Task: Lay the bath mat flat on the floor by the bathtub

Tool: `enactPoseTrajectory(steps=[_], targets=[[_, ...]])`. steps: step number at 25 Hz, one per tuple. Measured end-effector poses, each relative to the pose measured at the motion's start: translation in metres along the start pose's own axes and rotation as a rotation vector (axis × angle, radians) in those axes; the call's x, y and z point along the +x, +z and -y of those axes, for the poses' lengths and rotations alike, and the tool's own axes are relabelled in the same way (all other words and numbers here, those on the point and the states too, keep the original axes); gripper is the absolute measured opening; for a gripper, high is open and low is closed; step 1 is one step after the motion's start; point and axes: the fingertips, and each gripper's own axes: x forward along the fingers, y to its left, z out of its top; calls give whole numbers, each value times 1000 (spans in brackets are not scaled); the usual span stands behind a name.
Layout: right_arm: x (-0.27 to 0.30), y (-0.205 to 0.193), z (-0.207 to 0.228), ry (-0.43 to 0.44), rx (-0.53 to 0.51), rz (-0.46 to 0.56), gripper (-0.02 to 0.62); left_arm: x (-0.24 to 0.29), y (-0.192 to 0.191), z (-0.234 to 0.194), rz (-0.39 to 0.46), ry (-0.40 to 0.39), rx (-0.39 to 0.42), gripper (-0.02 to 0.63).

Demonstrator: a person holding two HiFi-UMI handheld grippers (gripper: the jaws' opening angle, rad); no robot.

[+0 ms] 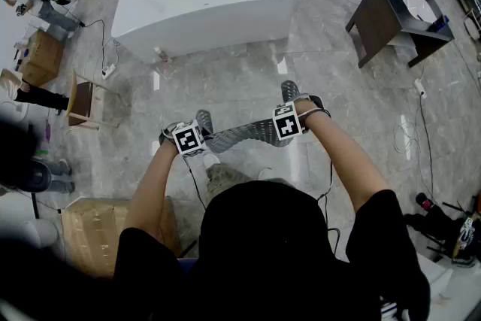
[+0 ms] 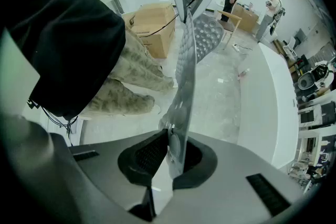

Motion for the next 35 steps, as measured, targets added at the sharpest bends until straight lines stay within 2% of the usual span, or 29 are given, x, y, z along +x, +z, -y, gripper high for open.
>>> enactPoseTrajectory(steps=[5, 12, 19, 23, 35], targets=[[1, -5, -2, -18, 3, -1, 26, -2, 8, -2, -9, 32, 22, 31], [11, -6, 3, -27, 47, 18, 26, 7, 1, -6, -11, 33, -43, 31], [20, -6, 26, -22, 88, 8, 26, 13, -5, -28, 20, 5, -47, 31], [25, -9, 41, -8, 100, 4, 26, 15, -8, -51, 19, -13, -33, 31], [24, -6, 134, 53, 144, -39, 26, 13, -32, -146, 47, -87, 14, 31]])
